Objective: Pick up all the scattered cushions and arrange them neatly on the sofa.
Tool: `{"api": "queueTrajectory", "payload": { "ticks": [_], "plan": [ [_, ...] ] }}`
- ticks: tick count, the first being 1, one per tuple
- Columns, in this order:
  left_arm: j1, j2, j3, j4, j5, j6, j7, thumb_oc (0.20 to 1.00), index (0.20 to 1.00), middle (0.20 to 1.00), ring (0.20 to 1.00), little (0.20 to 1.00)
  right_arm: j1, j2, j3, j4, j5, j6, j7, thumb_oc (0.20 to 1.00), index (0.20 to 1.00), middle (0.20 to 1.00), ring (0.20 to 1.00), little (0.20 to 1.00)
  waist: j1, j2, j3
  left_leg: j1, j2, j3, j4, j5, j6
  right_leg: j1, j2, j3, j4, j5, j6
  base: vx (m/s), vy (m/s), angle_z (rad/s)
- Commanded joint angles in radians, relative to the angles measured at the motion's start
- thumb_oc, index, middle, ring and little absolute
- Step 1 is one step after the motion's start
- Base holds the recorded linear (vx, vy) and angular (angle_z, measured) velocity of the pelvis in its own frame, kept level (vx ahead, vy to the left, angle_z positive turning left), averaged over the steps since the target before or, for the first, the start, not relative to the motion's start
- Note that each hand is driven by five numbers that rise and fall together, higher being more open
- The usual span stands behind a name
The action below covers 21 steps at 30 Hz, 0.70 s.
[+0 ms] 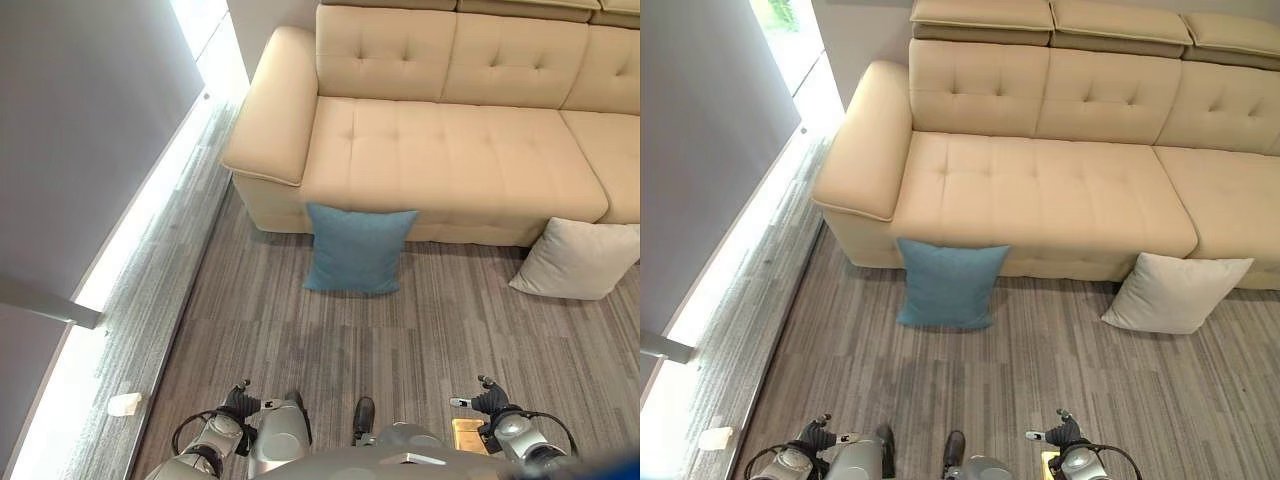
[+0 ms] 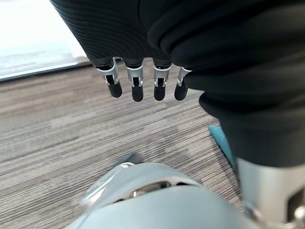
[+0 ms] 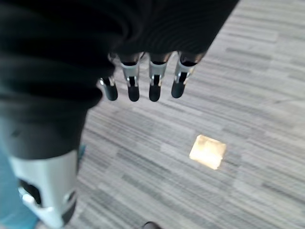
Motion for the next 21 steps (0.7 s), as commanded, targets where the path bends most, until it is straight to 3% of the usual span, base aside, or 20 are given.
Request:
{"api": "queueTrajectory", "payload": {
  "ticks": [1, 5, 8, 9, 11, 12, 14, 15, 18, 21],
  "plan": [
    [0.016, -0.017, -0.014, -0.005, -0.018, -0.001, 0.021, 1.0, 1.0, 1.0, 1.0, 1.0, -0.002, -0.039, 0.008, -0.036, 0.035, -0.012, -0.021, 1.0, 1.0, 1.0, 1.0, 1.0, 0.027, 0.027, -0.011, -0.009, -0.02, -0.03, 0.116, 0.002, 0.041, -0.006, -0.049, 0.06, 0.084, -0.048, 0.116, 0.22, 0.099, -0.09],
    [0.027, -0.014, -0.005, -0.001, -0.016, 0.002, 0.016, 1.0, 1.0, 1.0, 1.0, 1.0, 0.003, -0.03, 0.01, -0.037, 0.029, -0.011, -0.016, 1.0, 1.0, 1.0, 1.0, 1.0, 0.031, 0.023, -0.032, 0.011, -0.039, -0.026, 0.106, -0.01, 0.056, 0.005, -0.057, 0.076, 0.105, -0.062, 0.122, 0.24, 0.144, -0.31],
    [0.026, -0.005, -0.004, 0.0, 0.002, 0.002, 0.009, 1.0, 1.0, 1.0, 1.0, 1.0, -0.011, -0.023, 0.007, -0.06, 0.023, -0.014, -0.008, 1.0, 1.0, 1.0, 1.0, 1.0, 0.036, 0.019, -0.062, 0.05, -0.072, 0.015, 0.104, -0.069, 0.094, -0.016, -0.103, 0.09, 0.175, -0.066, 0.172, 0.24, 0.219, -0.32],
    [0.026, -0.005, -0.004, 0.0, 0.002, 0.002, 0.009, 1.0, 1.0, 1.0, 1.0, 1.0, -0.011, -0.023, 0.007, -0.06, 0.023, -0.014, -0.008, 1.0, 1.0, 1.0, 1.0, 1.0, 0.037, 0.019, -0.062, 0.05, -0.072, 0.017, 0.104, -0.07, 0.094, -0.017, -0.103, 0.091, 0.176, -0.067, 0.172, 0.14, 0.163, -0.46],
    [0.025, 0.003, -0.004, -0.005, 0.005, 0.003, 0.009, 1.0, 1.0, 1.0, 1.0, 1.0, -0.018, -0.023, 0.006, -0.071, 0.019, -0.01, -0.004, 1.0, 1.0, 1.0, 1.0, 1.0, 0.034, 0.025, -0.06, 0.071, -0.083, 0.031, 0.099, -0.091, 0.114, -0.071, -0.126, 0.099, 0.273, -0.033, 0.198, 0.12, 0.156, -0.31],
    [0.023, 0.01, -0.001, -0.01, 0.005, 0.003, 0.011, 1.0, 1.0, 1.0, 1.0, 1.0, -0.024, -0.025, 0.006, -0.075, 0.017, -0.01, -0.003, 1.0, 1.0, 1.0, 1.0, 1.0, 0.027, 0.037, -0.047, 0.099, -0.089, 0.037, 0.094, -0.107, 0.132, -0.126, -0.146, 0.102, 0.38, 0.003, 0.226, 0.13, 0.183, -0.15],
    [0.021, 0.016, 0.001, -0.013, 0.002, 0.001, 0.013, 1.0, 1.0, 1.0, 1.0, 1.0, -0.028, -0.025, 0.006, -0.085, 0.014, -0.011, -0.003, 1.0, 1.0, 1.0, 1.0, 1.0, 0.021, 0.053, -0.04, 0.126, -0.089, 0.038, 0.075, -0.114, 0.142, -0.189, -0.166, 0.086, 0.446, 0.043, 0.227, 0.16, 0.104, -0.32],
    [0.021, 0.02, 0.005, -0.014, -0.003, 0.0, 0.015, 1.0, 1.0, 1.0, 1.0, 1.0, -0.033, -0.027, 0.007, -0.085, 0.012, -0.011, -0.004, 1.0, 1.0, 1.0, 1.0, 1.0, 0.019, 0.063, -0.034, 0.156, -0.089, 0.035, 0.055, -0.123, 0.143, -0.213, -0.194, 0.04, 0.408, 0.04, 0.213, 0.16, 0.019, -0.35],
    [0.019, 0.022, 0.012, -0.009, -0.003, 0.0, 0.012, 1.0, 1.0, 1.0, 1.0, 1.0, -0.043, -0.034, 0.007, -0.086, 0.011, -0.009, -0.005, 1.0, 1.0, 1.0, 1.0, 1.0, 0.013, 0.067, -0.027, 0.192, -0.088, 0.028, 0.034, -0.133, 0.136, -0.235, -0.218, -0.003, 0.299, 0.054, 0.206, 0.19, -0.082, -0.06],
    [0.017, 0.022, 0.015, 0.0, 0.0, -0.002, 0.013, 1.0, 1.0, 1.0, 1.0, 1.0, -0.047, -0.039, 0.007, -0.091, 0.004, -0.005, -0.004, 1.0, 1.0, 1.0, 1.0, 1.0, 0.0, 0.064, -0.015, 0.212, -0.091, 0.009, 0.034, -0.14, 0.128, -0.266, -0.222, 0.016, 0.231, 0.098, 0.22, 0.16, -0.118, -0.18]
  ]
}}
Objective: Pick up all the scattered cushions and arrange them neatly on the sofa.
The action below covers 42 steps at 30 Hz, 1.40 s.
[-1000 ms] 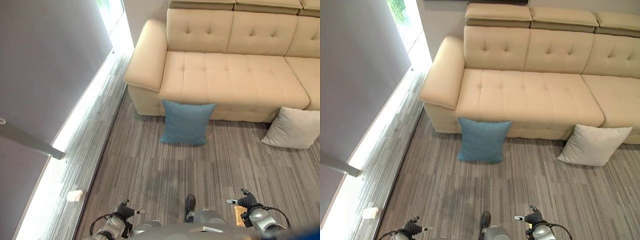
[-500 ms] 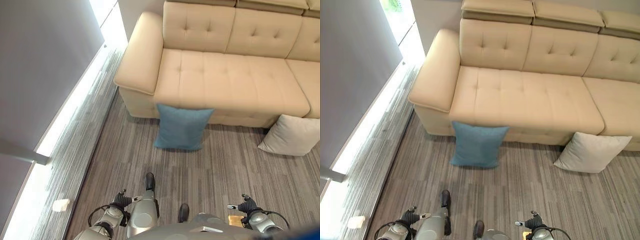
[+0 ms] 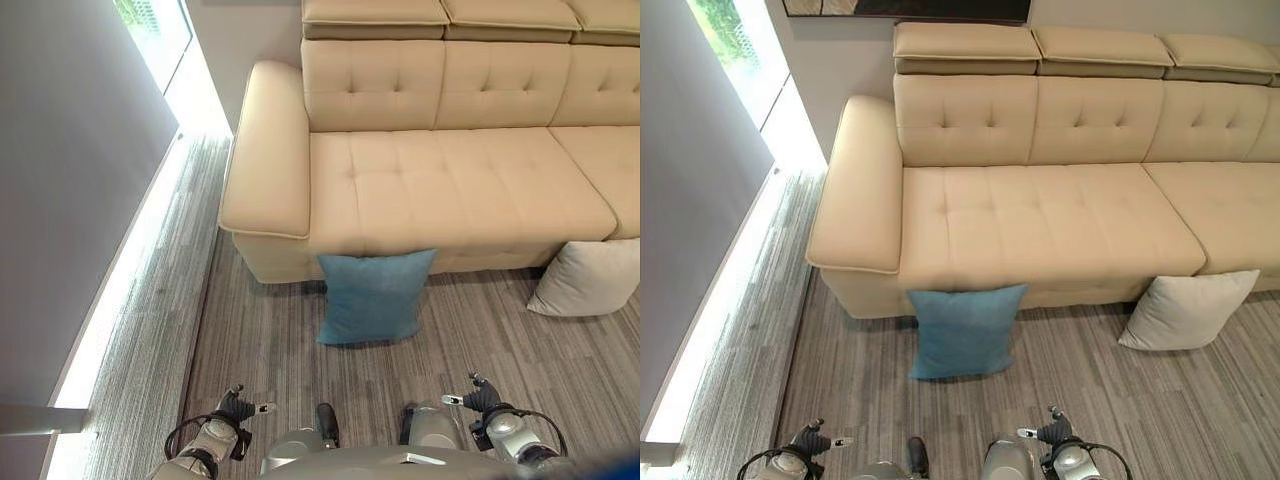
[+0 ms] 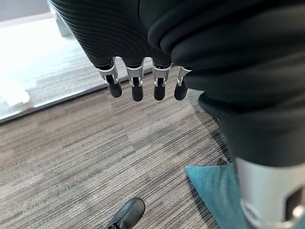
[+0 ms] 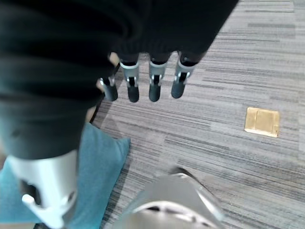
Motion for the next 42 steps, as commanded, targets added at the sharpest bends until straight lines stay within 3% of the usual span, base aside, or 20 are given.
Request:
{"api": "queueTrajectory", "payload": {
  "ticks": [1, 3, 7, 11, 12, 13, 15, 17, 18, 20, 24, 28, 31, 35, 42],
  "plan": [
    [-0.024, -0.002, 0.021, -0.003, 0.011, -0.012, 0.004, 1.0, 1.0, 1.0, 1.0, 1.0, -0.044, -0.068, 0.007, -0.004, -0.008, -0.007, -0.015, 1.0, 1.0, 1.0, 1.0, 1.0, -0.006, 0.009, 0.051, -0.03, 0.036, -0.149, 0.124, -0.091, -0.064, 0.074, 0.075, 0.04, -0.058, 0.097, -0.032, 0.15, -0.139, -0.07],
    [-0.023, -0.003, 0.022, -0.001, 0.013, -0.013, 0.005, 1.0, 1.0, 1.0, 1.0, 1.0, -0.043, -0.068, 0.006, -0.004, -0.007, -0.005, -0.013, 1.0, 1.0, 1.0, 1.0, 1.0, -0.008, 0.005, 0.048, -0.027, 0.037, -0.149, 0.124, -0.095, -0.067, 0.072, 0.079, 0.049, -0.063, 0.103, -0.032, 0.13, -0.142, 0.22],
    [-0.034, -0.017, 0.005, -0.005, 0.011, -0.017, 0.001, 1.0, 1.0, 1.0, 1.0, 1.0, -0.028, -0.071, 0.006, 0.002, 0.008, -0.017, -0.016, 1.0, 1.0, 1.0, 1.0, 1.0, -0.025, -0.008, 0.031, -0.029, 0.071, -0.168, 0.14, -0.099, -0.107, 0.115, 0.115, 0.042, -0.103, 0.08, -0.063, 0.15, -0.25, 0.3],
    [-0.047, -0.027, -0.01, -0.014, -0.001, -0.014, -0.004, 1.0, 1.0, 1.0, 1.0, 1.0, -0.012, -0.077, -0.003, 0.009, 0.03, -0.024, -0.014, 1.0, 1.0, 1.0, 1.0, 1.0, -0.039, -0.013, 0.037, -0.068, 0.108, -0.176, 0.249, -0.085, -0.151, 0.154, 0.152, 0.028, -0.117, 0.04, -0.106, 0.1, -0.229, 0.3],
    [-0.055, -0.029, -0.017, -0.024, -0.009, -0.014, -0.005, 1.0, 1.0, 1.0, 1.0, 1.0, -0.01, -0.081, -0.001, 0.013, 0.036, -0.025, -0.016, 1.0, 1.0, 1.0, 1.0, 1.0, -0.033, -0.022, 0.053, -0.111, 0.119, -0.187, 0.349, -0.054, -0.162, 0.174, 0.161, 0.025, -0.126, 0.031, -0.128, 0.06, -0.218, 0.22],
    [-0.059, -0.033, -0.021, -0.03, -0.018, -0.016, -0.005, 1.0, 1.0, 1.0, 1.0, 1.0, -0.011, -0.084, 0.0, 0.016, 0.044, -0.025, -0.017, 1.0, 1.0, 1.0, 1.0, 1.0, -0.028, -0.028, 0.065, -0.157, 0.126, -0.196, 0.431, -0.029, -0.165, 0.195, 0.17, 0.02, -0.136, 0.02, -0.144, 0.06, -0.215, 0.12],
    [-0.056, -0.035, -0.02, -0.034, -0.025, -0.015, -0.004, 1.0, 1.0, 1.0, 1.0, 1.0, -0.008, -0.085, 0.001, 0.018, 0.046, -0.022, -0.016, 1.0, 1.0, 1.0, 1.0, 1.0, -0.022, -0.028, 0.066, -0.181, 0.125, -0.189, 0.411, -0.041, -0.153, 0.208, 0.175, 0.017, -0.146, 0.007, -0.147, 0.11, -0.094, 0.06],
    [-0.051, -0.04, -0.021, -0.033, -0.025, -0.011, -0.005, 1.0, 1.0, 1.0, 1.0, 1.0, -0.005, -0.085, 0.003, 0.021, 0.044, -0.022, -0.016, 1.0, 1.0, 1.0, 1.0, 1.0, -0.016, -0.031, 0.06, -0.202, 0.113, -0.178, 0.351, -0.056, -0.142, 0.226, 0.178, 0.018, -0.161, 0.0, -0.14, 0.21, -0.012, 0.1],
    [-0.045, -0.041, -0.023, -0.031, -0.024, -0.01, -0.005, 1.0, 1.0, 1.0, 1.0, 1.0, -0.007, -0.086, 0.006, 0.025, 0.042, -0.021, -0.02, 1.0, 1.0, 1.0, 1.0, 1.0, -0.005, -0.023, 0.056, -0.229, 0.112, -0.169, 0.26, -0.01, -0.145, 0.249, 0.19, 0.018, -0.174, -0.013, -0.131, 0.23, 0.052, 0.23],
    [-0.042, -0.039, -0.021, -0.034, -0.027, -0.01, -0.004, 1.0, 1.0, 1.0, 1.0, 1.0, -0.008, -0.084, 0.005, 0.017, 0.046, -0.02, -0.023, 1.0, 1.0, 1.0, 1.0, 1.0, 0.005, -0.016, 0.056, -0.26, 0.124, -0.165, 0.221, 0.033, -0.153, 0.267, 0.201, 0.027, -0.174, -0.03, -0.127, 0.23, 0.107, 0.09],
    [-0.029, -0.036, -0.008, -0.02, -0.023, -0.003, -0.006, 1.0, 1.0, 1.0, 1.0, 1.0, 0.005, -0.073, 0.002, 0.015, 0.04, -0.022, -0.021, 1.0, 1.0, 1.0, 1.0, 1.0, 0.004, -0.015, 0.035, -0.214, 0.108, -0.166, 0.184, 0.018, -0.137, 0.28, 0.194, 0.047, -0.15, -0.044, -0.114, 0.19, 0.155, -0.35],
    [-0.028, -0.017, 0.01, -0.023, -0.026, -0.005, -0.006, 1.0, 1.0, 1.0, 1.0, 1.0, 0.005, -0.052, 0.005, 0.021, 0.021, -0.015, -0.012, 1.0, 1.0, 1.0, 1.0, 1.0, 0.011, -0.028, 0.02, -0.178, 0.073, -0.135, 0.187, -0.036, -0.098, 0.26, 0.148, 0.069, -0.094, -0.033, -0.074, 0.17, 0.238, -0.3],
    [-0.025, 0.003, 0.027, -0.023, -0.024, -0.005, 0.002, 1.0, 1.0, 1.0, 1.0, 1.0, -0.013, -0.048, 0.009, 0.005, 0.014, -0.01, -0.008, 1.0, 1.0, 1.0, 1.0, 1.0, 0.023, -0.02, 0.023, -0.148, 0.046, -0.119, 0.16, -0.061, -0.059, 0.181, 0.104, 0.075, 0.033, 0.019, -0.033, 0.12, 0.243, -0.32],
    [-0.023, 0.012, 0.03, -0.022, -0.02, -0.007, 0.001, 1.0, 1.0, 1.0, 1.0, 1.0, -0.022, -0.048, 0.016, -0.015, 0.008, -0.014, -0.008, 1.0, 1.0, 1.0, 1.0, 1.0, 0.023, -0.008, 0.035, -0.13, 0.042, -0.118, 0.148, -0.065, -0.048, 0.141, 0.09, 0.06, 0.096, 0.041, -0.027, 0.04, 0.078, -0.14],
    [-0.032, 0.014, 0.033, -0.025, -0.025, -0.018, 0.002, 1.0, 1.0, 1.0, 1.0, 1.0, -0.019, -0.068, 0.02, -0.026, 0.01, -0.022, -0.02, 1.0, 1.0, 1.0, 1.0, 1.0, 0.021, -0.024, 0.034, -0.119, 0.032, -0.13, 0.129, -0.055, -0.067, 0.181, 0.131, 0.039, -0.101, 0.02, -0.056, 0.03, -0.067, -0.03]
  ]
}}
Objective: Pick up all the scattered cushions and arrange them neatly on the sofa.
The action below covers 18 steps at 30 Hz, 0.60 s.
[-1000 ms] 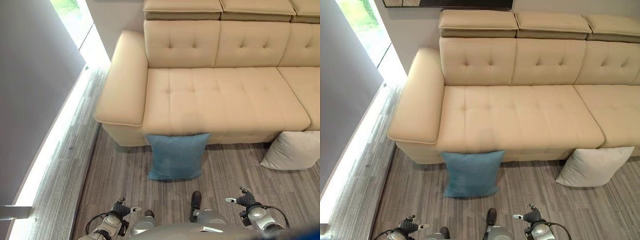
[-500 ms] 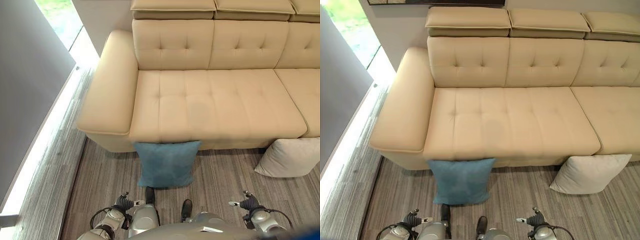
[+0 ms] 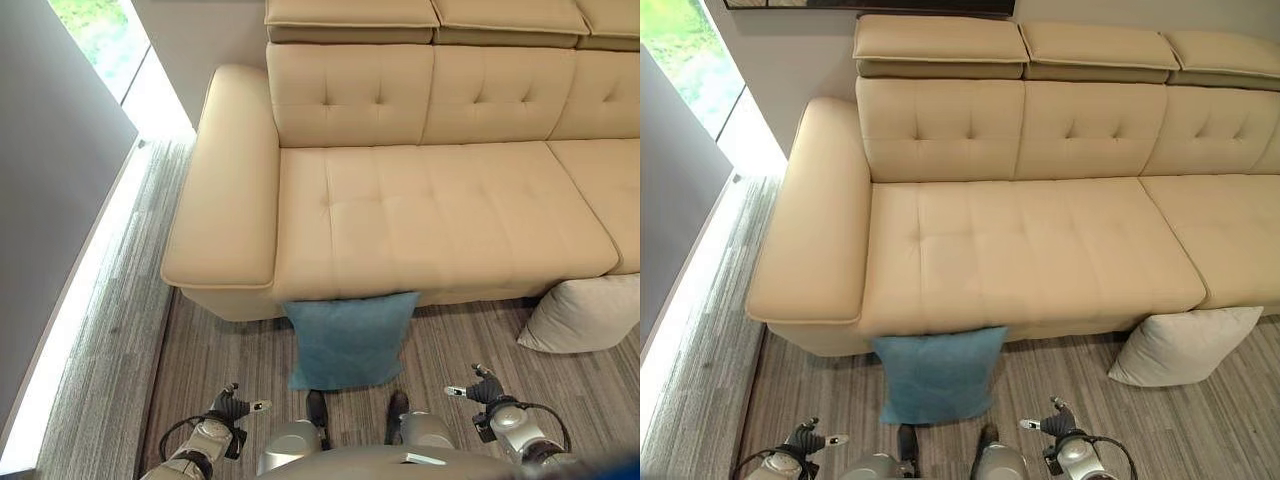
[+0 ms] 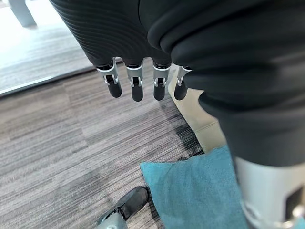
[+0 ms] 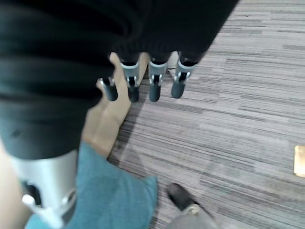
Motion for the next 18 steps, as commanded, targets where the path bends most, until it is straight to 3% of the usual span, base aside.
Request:
{"api": "queueTrajectory", "payload": {
  "ticks": [1, 8, 11, 13, 14, 18],
  "plan": [
    [-0.035, 0.002, 0.015, 0.016, -0.001, -0.02, 0.012, 1.0, 1.0, 1.0, 1.0, 1.0, -0.029, -0.04, 0.023, 0.001, 0.009, -0.013, -0.02, 1.0, 1.0, 1.0, 1.0, 1.0, 0.001, 0.001, -0.003, -0.077, -0.003, -0.056, 0.121, -0.088, -0.037, 0.064, 0.019, 0.011, -0.012, -0.036, 0.021, 0.03, -0.106, -0.04],
    [-0.059, -0.007, 0.022, -0.02, -0.048, -0.028, 0.034, 1.0, 1.0, 1.0, 1.0, 1.0, -0.027, -0.043, 0.012, -0.006, 0.043, -0.027, -0.038, 1.0, 1.0, 1.0, 1.0, 1.0, -0.004, 0.0, 0.012, -0.085, 0.011, -0.072, 0.097, -0.065, -0.058, 0.076, 0.034, -0.011, -0.05, -0.039, 0.008, -0.03, -0.071, 0.09],
    [-0.114, -0.008, 0.035, -0.07, -0.137, -0.051, 0.074, 1.0, 1.0, 1.0, 1.0, 1.0, -0.07, -0.052, -0.006, -0.055, 0.095, -0.044, -0.071, 1.0, 1.0, 1.0, 1.0, 1.0, -0.003, -0.002, 0.082, -0.198, 0.023, -0.088, 0.148, -0.052, -0.066, -0.022, 0.029, -0.024, -0.01, -0.038, -0.004, -0.3, -0.074, 0.31],
    [-0.206, 0.006, 0.013, -0.128, -0.224, -0.089, 0.129, 1.0, 1.0, 1.0, 1.0, 1.0, -0.161, -0.073, -0.002, -0.11, 0.128, -0.051, -0.126, 1.0, 1.0, 1.0, 1.0, 1.0, -0.001, 0.01, 0.144, -0.388, 0.036, -0.104, 0.217, -0.024, -0.07, -0.226, 0.007, -0.035, 0.099, -0.037, -0.023, -0.36, -0.043, 0.26],
    [-0.218, 0.011, 0.01, -0.138, -0.236, -0.095, 0.14, 1.0, 1.0, 1.0, 1.0, 1.0, -0.17, -0.076, -0.002, -0.125, 0.132, -0.053, -0.138, 1.0, 1.0, 1.0, 1.0, 1.0, -0.003, 0.012, 0.148, -0.406, 0.036, -0.112, 0.226, -0.045, -0.079, -0.25, 0.006, -0.029, 0.121, -0.061, -0.018, -0.06, -0.009, 0.11],
    [-0.276, 0.021, 0.0, -0.175, -0.27, -0.117, 0.181, 1.0, 1.0, 1.0, 1.0, 1.0, -0.233, -0.082, -0.011, -0.171, 0.16, -0.071, -0.192, 1.0, 1.0, 1.0, 1.0, 1.0, -0.005, 0.025, 0.165, -0.51, 0.034, -0.11, 0.251, -0.032, -0.081, -0.366, -0.009, -0.029, 0.173, -0.065, -0.023, -0.09, 0.028, 0.08]
  ]
}}
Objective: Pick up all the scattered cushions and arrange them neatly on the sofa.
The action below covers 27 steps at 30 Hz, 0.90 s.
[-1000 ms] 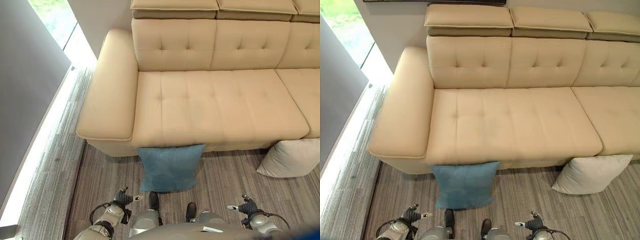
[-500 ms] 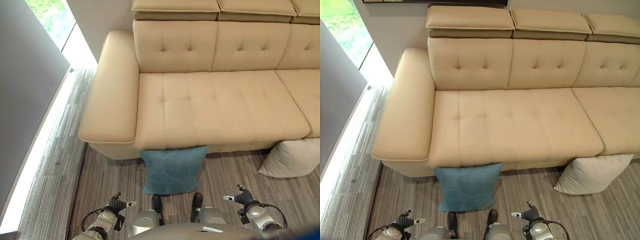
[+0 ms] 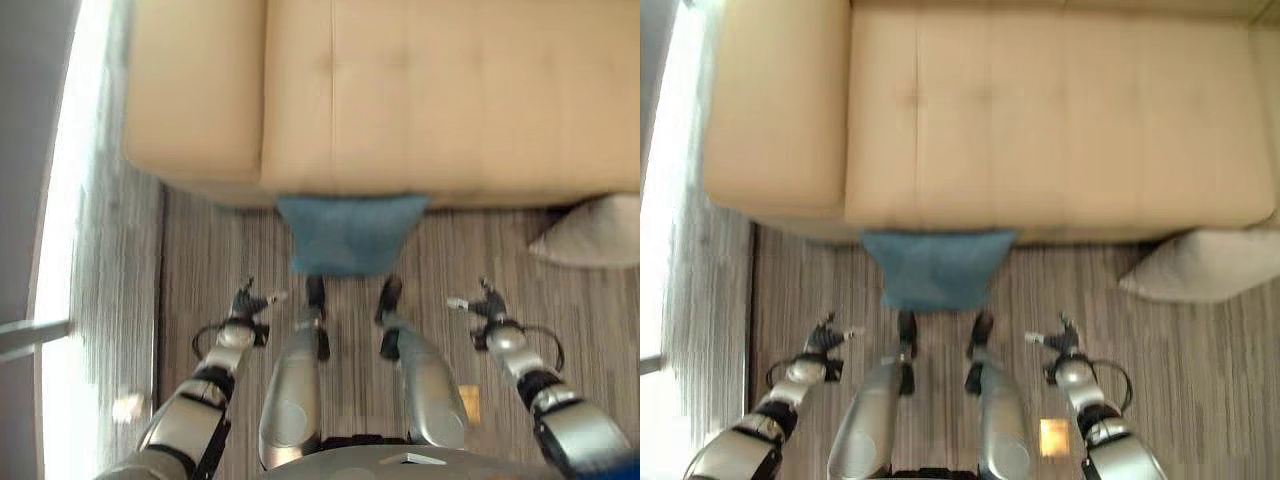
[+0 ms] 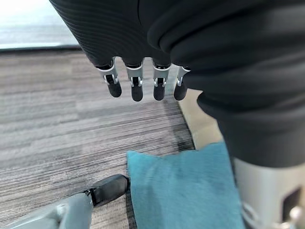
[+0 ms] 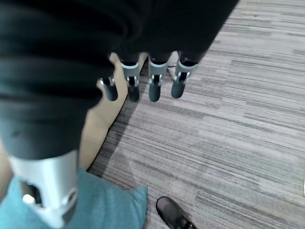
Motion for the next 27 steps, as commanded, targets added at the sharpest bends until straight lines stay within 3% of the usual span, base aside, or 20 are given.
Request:
{"api": "queueTrajectory", "payload": {
  "ticks": [1, 7, 14, 20, 27],
  "plan": [
    [0.026, 0.012, -0.023, -0.033, -0.064, -0.065, 0.078, 1.0, 1.0, 1.0, 1.0, 1.0, 0.029, -0.033, 0.008, -0.087, 0.059, -0.049, -0.108, 1.0, 1.0, 1.0, 1.0, 1.0, -0.011, 0.005, -0.093, -0.088, -0.031, 0.001, 0.057, -0.062, -0.007, -0.052, -0.051, 0.05, 0.1, -0.103, 0.057, -0.17, 0.069, -0.01],
    [-0.142, 0.055, -0.052, -0.101, -0.109, -0.103, 0.131, 1.0, 1.0, 1.0, 1.0, 1.0, -0.17, -0.073, -0.027, -0.168, 0.095, -0.103, -0.224, 1.0, 1.0, 1.0, 1.0, 1.0, -0.032, 0.032, -0.07, -0.372, -0.016, 0.01, 0.147, -0.062, -0.004, -0.349, -0.085, 0.085, 0.221, -0.112, 0.057, -0.1, 0.065, -0.04],
    [-0.372, 0.128, -0.095, -0.177, -0.146, -0.12, 0.146, 1.0, 1.0, 1.0, 1.0, 1.0, -0.403, -0.147, -0.005, -0.209, 0.132, -0.13, -0.27, 1.0, 1.0, 1.0, 1.0, 1.0, -0.053, 0.056, -0.083, -0.667, -0.012, 0.013, 0.235, -0.083, 0.012, -0.674, -0.104, 0.154, 0.343, -0.13, 0.063, 0.0, 0.046, -0.03],
    [-0.483, 0.146, -0.126, -0.184, -0.152, -0.107, 0.162, 1.0, 1.0, 1.0, 1.0, 1.0, -0.473, -0.165, 0.024, -0.231, 0.148, -0.133, -0.277, 1.0, 1.0, 1.0, 1.0, 1.0, -0.076, 0.055, -0.066, -0.804, -0.023, 0.011, 0.281, -0.09, 0.034, -0.824, -0.088, 0.194, 0.39, -0.13, 0.067, 0.02, -0.014, -0.03],
    [-0.528, 0.117, -0.149, -0.192, -0.157, -0.093, 0.17, 1.0, 1.0, 1.0, 1.0, 1.0, -0.522, -0.151, 0.059, -0.237, 0.165, -0.137, -0.255, 1.0, 1.0, 1.0, 1.0, 1.0, -0.076, 0.056, -0.075, -0.878, -0.026, 0.003, 0.31, -0.094, 0.047, -0.914, -0.077, 0.215, 0.435, -0.138, 0.069, 0.05, -0.027, -0.04]
  ]
}}
